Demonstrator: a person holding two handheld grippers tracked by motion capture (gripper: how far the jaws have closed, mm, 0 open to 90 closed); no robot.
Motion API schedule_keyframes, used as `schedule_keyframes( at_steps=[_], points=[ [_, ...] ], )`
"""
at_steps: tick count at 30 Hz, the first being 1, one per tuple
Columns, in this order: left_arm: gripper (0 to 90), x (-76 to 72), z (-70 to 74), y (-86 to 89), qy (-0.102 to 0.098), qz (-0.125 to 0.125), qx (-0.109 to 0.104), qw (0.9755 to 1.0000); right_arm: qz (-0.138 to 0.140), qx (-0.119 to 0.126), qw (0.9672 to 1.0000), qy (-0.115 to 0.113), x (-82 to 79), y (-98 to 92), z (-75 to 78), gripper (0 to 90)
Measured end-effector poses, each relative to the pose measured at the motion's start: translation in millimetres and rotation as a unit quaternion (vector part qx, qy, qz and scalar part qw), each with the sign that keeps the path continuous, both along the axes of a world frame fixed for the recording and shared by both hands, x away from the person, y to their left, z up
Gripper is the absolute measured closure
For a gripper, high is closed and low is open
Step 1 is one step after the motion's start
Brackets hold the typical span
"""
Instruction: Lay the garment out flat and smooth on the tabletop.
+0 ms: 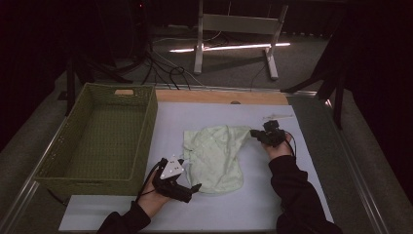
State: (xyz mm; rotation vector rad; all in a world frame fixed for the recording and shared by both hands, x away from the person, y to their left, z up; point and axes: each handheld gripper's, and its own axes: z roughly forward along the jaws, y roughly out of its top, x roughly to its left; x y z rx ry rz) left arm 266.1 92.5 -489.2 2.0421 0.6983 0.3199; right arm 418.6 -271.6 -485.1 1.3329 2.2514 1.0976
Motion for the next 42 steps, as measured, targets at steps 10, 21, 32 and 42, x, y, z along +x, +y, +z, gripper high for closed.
schedule_keyframes(
  at_steps=[10, 21, 32, 42],
  points=[
    [0.4, -0.2, -0.3, 0.2, 0.001, 0.005, 0.001, 1.0, -0.054, -0.029, 0.9981, 0.011, 4.2, -2.5, 4.4, 89.8],
    [0.4, -0.5, -2.1, -0.9, 0.003, 0.007, 0.009, 0.9999, -0.072, -0.023, 0.9962, 0.043, 12.5, 1.7, -16.4, 58.0],
    [0.4, -1.6, 0.6, 0.6, 0.0, 0.007, 0.007, 1.0, -0.059, -0.036, 0.9976, 0.001, -17.2, 3.2, -1.2, 21.6],
    [0.4, -2.6, 1.5, -1.1, -0.001, 0.006, 0.004, 1.0, 0.024, -0.006, 0.9995, 0.022, -90.1, 25.7, 5.0, 44.6]
  ],
)
